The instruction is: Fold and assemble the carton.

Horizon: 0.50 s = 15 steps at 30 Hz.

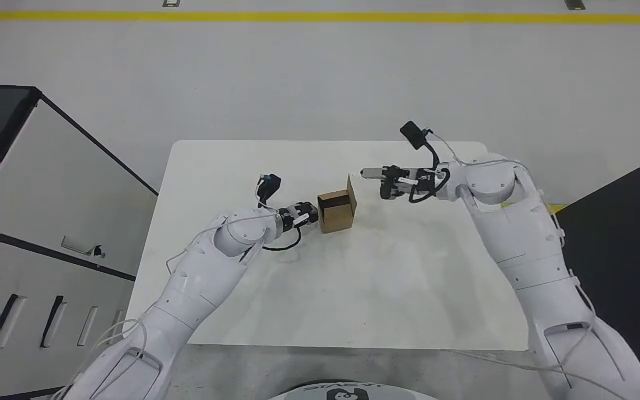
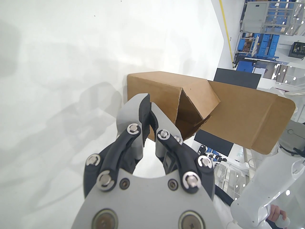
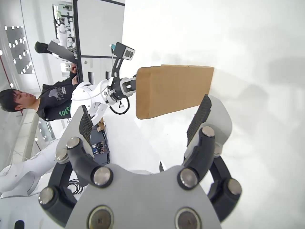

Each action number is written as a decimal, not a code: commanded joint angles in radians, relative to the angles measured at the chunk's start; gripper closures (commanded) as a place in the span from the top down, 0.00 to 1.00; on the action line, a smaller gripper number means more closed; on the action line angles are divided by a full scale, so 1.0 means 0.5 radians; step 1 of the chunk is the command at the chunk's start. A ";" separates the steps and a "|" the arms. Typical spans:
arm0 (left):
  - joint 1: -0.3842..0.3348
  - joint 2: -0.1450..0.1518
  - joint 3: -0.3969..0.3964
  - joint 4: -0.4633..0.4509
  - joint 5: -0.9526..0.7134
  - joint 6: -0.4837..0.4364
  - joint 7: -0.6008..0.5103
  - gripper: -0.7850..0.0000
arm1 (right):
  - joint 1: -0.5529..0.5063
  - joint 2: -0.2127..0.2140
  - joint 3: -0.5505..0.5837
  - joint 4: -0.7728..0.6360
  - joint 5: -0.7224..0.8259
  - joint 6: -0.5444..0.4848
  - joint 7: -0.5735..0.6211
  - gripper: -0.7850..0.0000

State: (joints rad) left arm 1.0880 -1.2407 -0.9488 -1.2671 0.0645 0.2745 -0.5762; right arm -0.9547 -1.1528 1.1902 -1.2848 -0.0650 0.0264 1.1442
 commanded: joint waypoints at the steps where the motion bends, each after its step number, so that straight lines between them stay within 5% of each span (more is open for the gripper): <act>1: 0.000 0.000 0.000 0.000 0.000 0.000 0.000 0.00 | -0.009 0.008 0.010 -0.001 -0.026 0.007 0.002 1.00; 5: 0.000 0.000 0.000 0.000 0.000 0.000 0.000 0.00 | -0.032 0.019 0.021 -0.009 -0.036 0.008 -0.001 0.66; 15: 0.000 0.000 0.000 0.000 0.000 0.000 0.000 0.00 | 0.081 -0.005 -0.157 0.051 -0.125 -0.014 -0.005 0.56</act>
State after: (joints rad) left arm 1.0880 -1.2407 -0.9488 -1.2671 0.0645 0.2744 -0.5762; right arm -0.9213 -1.1539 1.1194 -1.2644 -0.1240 0.0207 1.1430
